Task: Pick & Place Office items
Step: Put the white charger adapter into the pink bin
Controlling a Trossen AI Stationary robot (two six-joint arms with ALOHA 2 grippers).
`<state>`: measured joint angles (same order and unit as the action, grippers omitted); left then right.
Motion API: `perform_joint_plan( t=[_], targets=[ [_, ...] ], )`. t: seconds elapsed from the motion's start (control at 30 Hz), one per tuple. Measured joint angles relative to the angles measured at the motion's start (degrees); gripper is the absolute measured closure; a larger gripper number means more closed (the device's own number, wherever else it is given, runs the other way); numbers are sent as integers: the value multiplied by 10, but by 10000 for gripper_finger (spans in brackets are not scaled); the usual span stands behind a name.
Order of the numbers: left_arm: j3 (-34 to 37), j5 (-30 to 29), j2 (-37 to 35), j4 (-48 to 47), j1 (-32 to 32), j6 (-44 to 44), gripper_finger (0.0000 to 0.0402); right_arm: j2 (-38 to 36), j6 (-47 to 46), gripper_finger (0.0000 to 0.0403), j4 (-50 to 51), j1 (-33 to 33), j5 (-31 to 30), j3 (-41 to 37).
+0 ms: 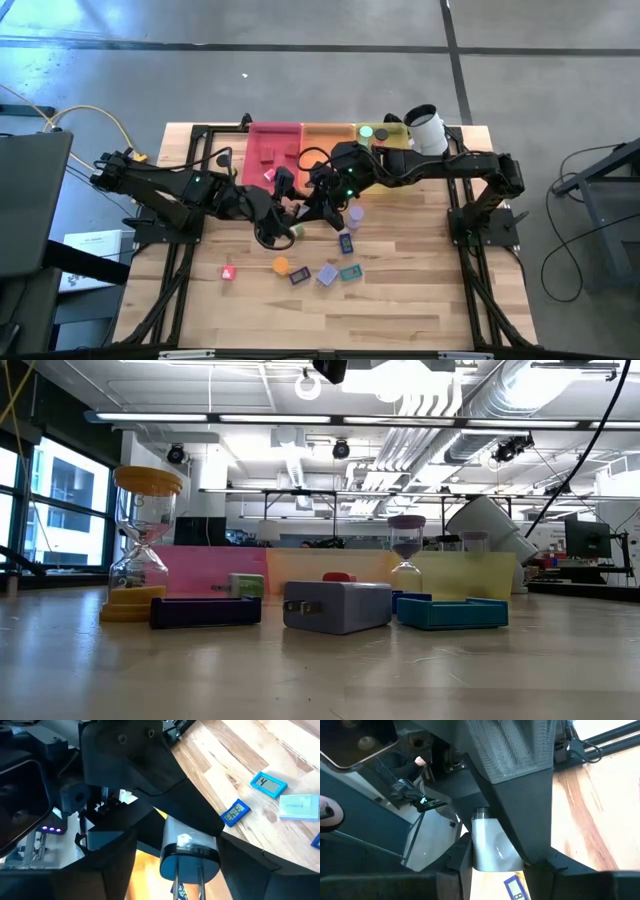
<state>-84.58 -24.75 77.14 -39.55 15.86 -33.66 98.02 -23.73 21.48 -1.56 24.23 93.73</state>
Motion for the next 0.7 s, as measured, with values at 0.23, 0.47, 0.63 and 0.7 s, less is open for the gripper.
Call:
perform_joint_plan(
  t=[0.23,0.47,0.63,0.7],
  targets=[
    [0,0,0,0,0,-14,204,0,0,282,3,-4,0,0],
    [0,20,0,0,0,-15,248,0,0,282,3,-3,2,0],
    [0,20,0,-2,0,-12,274,0,-1,274,4,-3,2,0],
    [0,20,0,-5,0,1,274,0,1,242,4,-3,-7,0]
  ],
)
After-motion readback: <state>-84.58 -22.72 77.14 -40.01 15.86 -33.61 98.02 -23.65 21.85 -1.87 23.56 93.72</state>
